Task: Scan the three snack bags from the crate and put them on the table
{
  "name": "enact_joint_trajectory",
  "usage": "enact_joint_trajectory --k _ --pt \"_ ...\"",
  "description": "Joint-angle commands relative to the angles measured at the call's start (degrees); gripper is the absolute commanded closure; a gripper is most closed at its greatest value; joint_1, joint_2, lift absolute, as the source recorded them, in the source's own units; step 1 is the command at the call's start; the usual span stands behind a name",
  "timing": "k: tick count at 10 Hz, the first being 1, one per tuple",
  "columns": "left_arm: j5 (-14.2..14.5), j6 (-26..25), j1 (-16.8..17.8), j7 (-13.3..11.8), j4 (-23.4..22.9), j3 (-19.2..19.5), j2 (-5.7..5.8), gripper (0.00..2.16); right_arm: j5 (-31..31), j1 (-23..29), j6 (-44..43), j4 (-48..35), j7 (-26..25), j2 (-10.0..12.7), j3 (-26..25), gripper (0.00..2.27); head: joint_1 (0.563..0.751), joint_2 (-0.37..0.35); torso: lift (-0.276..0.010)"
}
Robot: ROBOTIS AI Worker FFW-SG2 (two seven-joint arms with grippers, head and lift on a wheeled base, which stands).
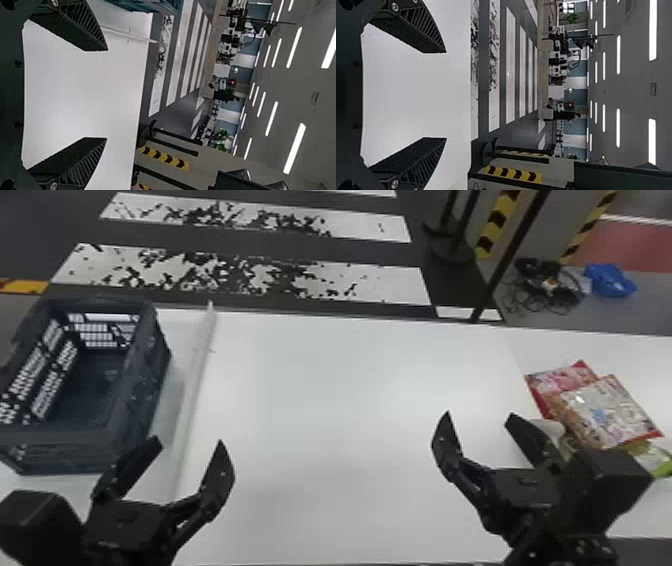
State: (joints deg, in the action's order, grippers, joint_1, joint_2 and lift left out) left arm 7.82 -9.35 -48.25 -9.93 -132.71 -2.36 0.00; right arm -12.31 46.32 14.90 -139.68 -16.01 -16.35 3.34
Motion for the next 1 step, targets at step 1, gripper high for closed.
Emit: enact_joint_trajectory --k 1 --pt "0.0 0.2 0.0 0.2 0.0 0.0 -0.09 0.06 0.0 0.0 0.0 -0.1 0.0 0.0 0.1 0.1 0.695 -0.115 -0.094"
